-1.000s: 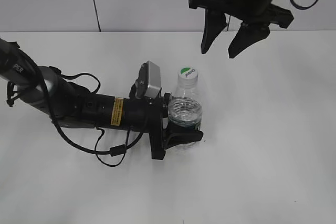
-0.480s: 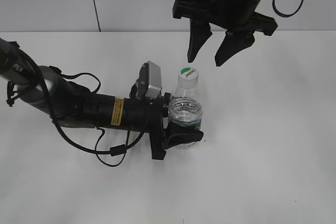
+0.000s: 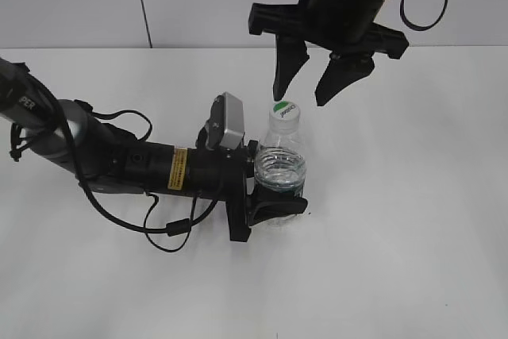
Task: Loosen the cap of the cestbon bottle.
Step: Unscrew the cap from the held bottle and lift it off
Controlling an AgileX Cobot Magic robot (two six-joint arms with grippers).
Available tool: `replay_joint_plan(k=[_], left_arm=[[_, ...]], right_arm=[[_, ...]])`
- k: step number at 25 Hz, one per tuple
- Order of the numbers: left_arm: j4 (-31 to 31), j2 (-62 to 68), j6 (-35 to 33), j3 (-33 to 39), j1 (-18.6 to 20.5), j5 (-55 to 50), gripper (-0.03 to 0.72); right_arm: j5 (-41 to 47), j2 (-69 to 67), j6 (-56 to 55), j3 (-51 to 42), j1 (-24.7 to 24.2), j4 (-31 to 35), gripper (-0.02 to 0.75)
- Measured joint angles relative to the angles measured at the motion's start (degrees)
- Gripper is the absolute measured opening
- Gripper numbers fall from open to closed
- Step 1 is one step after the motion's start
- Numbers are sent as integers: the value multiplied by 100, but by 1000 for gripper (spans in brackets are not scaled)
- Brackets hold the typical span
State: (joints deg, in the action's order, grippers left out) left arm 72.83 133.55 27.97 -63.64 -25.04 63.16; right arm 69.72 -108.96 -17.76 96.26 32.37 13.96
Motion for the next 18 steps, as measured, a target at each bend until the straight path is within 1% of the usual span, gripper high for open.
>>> replay_joint_plan(k=[5,10,18], left_arm=[[-5,0,0,0,0,0,405],[-5,0,0,-6,0,0,405],[-14,0,0,-6,-1,-12,405]], right_arm=[[-6,0,-82,0,209,-147,410],[-6,-4,-213,0,237,-275,410],[-6,-149,-220,6,289,-281,410]])
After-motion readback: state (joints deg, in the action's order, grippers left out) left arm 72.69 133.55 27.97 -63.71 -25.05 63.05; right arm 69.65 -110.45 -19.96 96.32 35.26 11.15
